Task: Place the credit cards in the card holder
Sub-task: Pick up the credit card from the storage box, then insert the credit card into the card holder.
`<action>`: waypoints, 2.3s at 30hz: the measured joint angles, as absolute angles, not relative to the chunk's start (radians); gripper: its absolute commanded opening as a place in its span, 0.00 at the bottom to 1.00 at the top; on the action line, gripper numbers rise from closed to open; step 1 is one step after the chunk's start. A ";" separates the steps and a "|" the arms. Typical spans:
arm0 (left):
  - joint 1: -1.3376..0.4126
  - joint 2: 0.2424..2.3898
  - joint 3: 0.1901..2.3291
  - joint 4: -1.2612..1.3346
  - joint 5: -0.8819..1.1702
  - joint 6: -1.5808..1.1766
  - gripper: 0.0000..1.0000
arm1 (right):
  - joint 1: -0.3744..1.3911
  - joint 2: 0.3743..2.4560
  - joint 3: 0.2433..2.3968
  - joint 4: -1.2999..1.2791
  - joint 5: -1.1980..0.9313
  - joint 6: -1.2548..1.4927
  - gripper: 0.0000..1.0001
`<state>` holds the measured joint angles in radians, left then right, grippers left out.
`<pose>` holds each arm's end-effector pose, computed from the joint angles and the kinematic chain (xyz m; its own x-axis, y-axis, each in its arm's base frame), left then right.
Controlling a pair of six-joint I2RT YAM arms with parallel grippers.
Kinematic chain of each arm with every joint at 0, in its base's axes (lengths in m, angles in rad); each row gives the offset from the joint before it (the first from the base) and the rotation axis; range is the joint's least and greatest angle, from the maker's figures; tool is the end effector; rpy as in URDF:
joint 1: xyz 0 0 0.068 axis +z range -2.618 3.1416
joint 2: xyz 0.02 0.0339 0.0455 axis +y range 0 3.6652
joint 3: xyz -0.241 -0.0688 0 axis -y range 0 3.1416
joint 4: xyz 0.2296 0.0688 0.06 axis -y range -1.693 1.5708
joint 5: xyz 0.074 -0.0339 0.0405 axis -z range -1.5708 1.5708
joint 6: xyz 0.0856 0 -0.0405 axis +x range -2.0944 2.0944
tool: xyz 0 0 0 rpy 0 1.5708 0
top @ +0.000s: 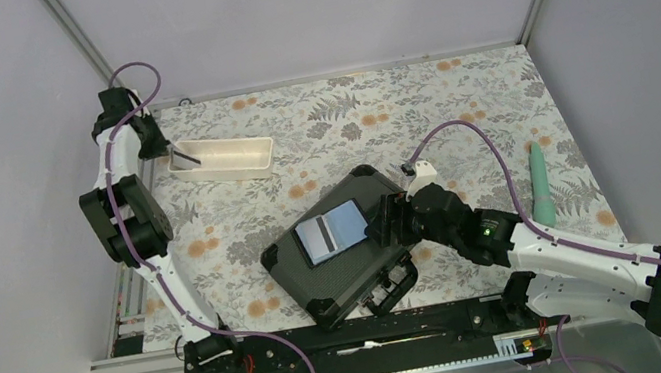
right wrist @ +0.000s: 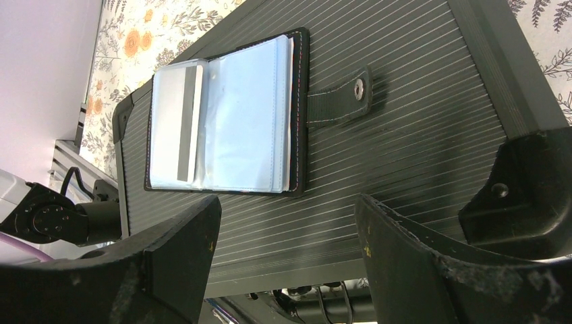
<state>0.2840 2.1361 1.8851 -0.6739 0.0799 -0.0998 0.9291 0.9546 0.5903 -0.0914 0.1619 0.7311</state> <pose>0.4649 0.1286 0.1909 -0.7395 -0.3193 -0.5926 -0.3084 0.9432 -0.1234 0.1660 0.1992 0.2147 -0.6661 0.2094 -0.7158 -0.3482 0.7615 0.5467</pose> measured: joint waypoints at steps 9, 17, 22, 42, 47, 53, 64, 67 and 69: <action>0.294 2.137 1.885 -0.683 0.097 -0.102 0.00 | 0.929 0.952 0.581 -0.076 0.162 0.735 0.79; 0.303 2.134 1.885 -0.678 0.106 -0.102 0.00 | 0.929 0.949 0.577 -0.071 0.162 0.739 0.79; 0.305 2.072 1.854 -0.654 0.088 -0.103 0.00 | 0.929 0.946 0.575 -0.070 0.162 0.739 0.79; 0.198 1.534 1.545 -0.509 0.118 -0.220 0.00 | 0.889 0.916 0.618 -0.102 0.105 0.638 0.88; 0.053 1.399 1.419 -0.518 0.263 -0.260 0.00 | 0.789 0.892 0.678 -0.102 -0.047 0.562 0.89; -0.076 1.219 1.228 -0.521 0.477 -0.299 0.00 | 0.734 0.866 0.710 -0.094 -0.253 0.507 0.89; -0.317 1.069 0.954 -0.417 0.859 -0.418 0.00 | 0.732 0.863 0.745 -0.075 -0.474 0.466 0.88; -0.344 1.033 0.934 -0.364 0.929 -0.461 0.00 | 0.732 0.887 0.749 -0.069 -0.485 0.465 0.87; -0.363 1.014 0.920 -0.318 0.970 -0.486 0.00 | 0.732 0.907 0.749 -0.063 -0.496 0.466 0.84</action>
<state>-0.3630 1.0138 0.9195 -0.3183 0.9703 -0.4862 0.7319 0.9073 0.7494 -0.0631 -0.4957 0.4656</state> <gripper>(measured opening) 0.014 0.879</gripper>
